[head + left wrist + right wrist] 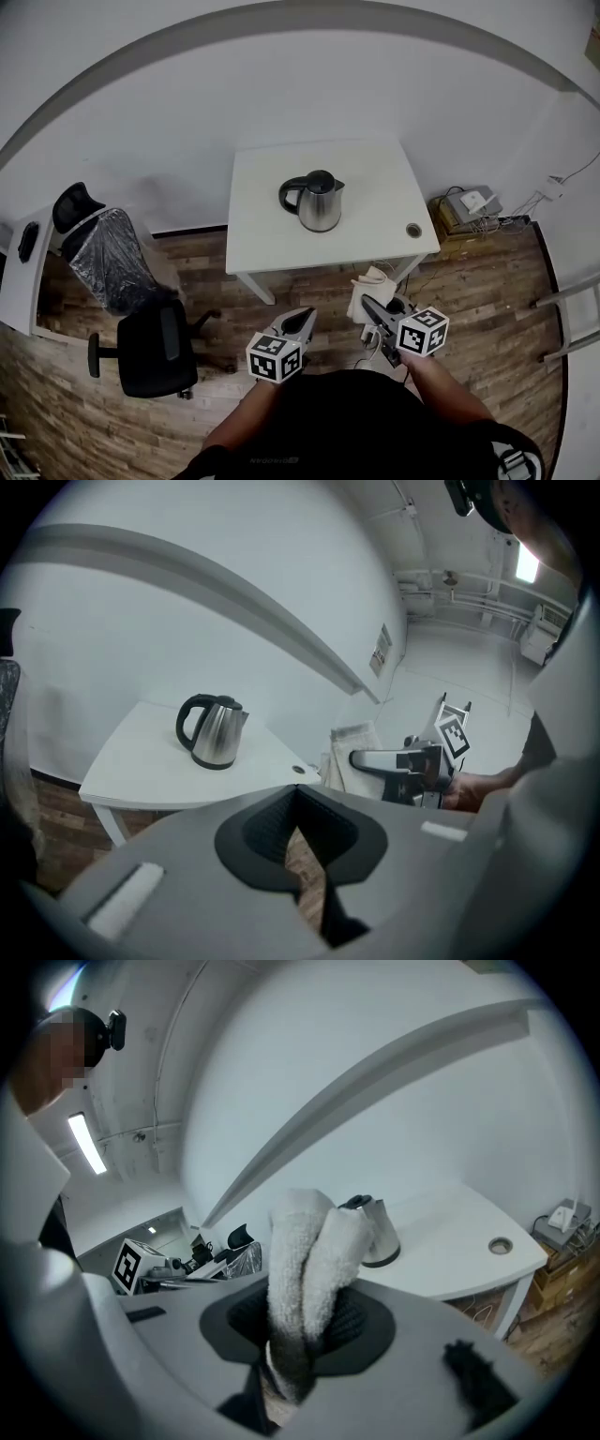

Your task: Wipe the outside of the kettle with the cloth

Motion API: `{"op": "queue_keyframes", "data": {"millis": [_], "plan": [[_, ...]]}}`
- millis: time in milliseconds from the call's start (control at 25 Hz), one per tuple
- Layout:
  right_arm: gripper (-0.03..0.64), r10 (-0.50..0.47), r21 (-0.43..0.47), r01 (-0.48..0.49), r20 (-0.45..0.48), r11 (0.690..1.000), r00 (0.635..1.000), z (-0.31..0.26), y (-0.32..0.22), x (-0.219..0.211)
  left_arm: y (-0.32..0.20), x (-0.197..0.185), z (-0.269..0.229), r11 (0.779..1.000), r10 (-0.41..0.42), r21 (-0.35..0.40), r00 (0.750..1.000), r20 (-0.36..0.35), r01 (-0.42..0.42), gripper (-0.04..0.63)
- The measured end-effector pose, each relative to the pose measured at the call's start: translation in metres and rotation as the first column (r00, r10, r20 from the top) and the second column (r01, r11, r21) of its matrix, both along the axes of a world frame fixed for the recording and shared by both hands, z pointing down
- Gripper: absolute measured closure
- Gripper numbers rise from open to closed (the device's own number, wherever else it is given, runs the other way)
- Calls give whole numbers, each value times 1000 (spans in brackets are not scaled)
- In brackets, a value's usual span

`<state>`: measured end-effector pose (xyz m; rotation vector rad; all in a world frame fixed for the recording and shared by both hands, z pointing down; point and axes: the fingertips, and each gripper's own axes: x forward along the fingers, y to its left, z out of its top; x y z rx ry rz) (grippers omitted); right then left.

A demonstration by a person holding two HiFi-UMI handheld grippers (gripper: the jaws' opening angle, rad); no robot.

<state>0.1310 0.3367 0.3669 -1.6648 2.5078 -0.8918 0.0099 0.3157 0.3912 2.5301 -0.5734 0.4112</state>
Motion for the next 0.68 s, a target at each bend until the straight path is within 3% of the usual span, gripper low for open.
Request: {"op": "queue_keyframes", "data": {"millis": [160, 360, 680], "plan": [[520, 17, -13, -17, -6, 1000, 1000, 12, 5, 10, 3, 4, 1, 1000, 13, 26, 998, 61, -14, 589], [520, 34, -4, -34, -16, 999, 999, 9, 1, 9, -9, 6, -9, 998, 23, 61, 998, 64, -27, 589], [520, 63, -66, -63, -4, 996, 998, 29, 4, 8, -22, 0, -6, 997, 23, 76, 997, 70, -29, 589]]}}
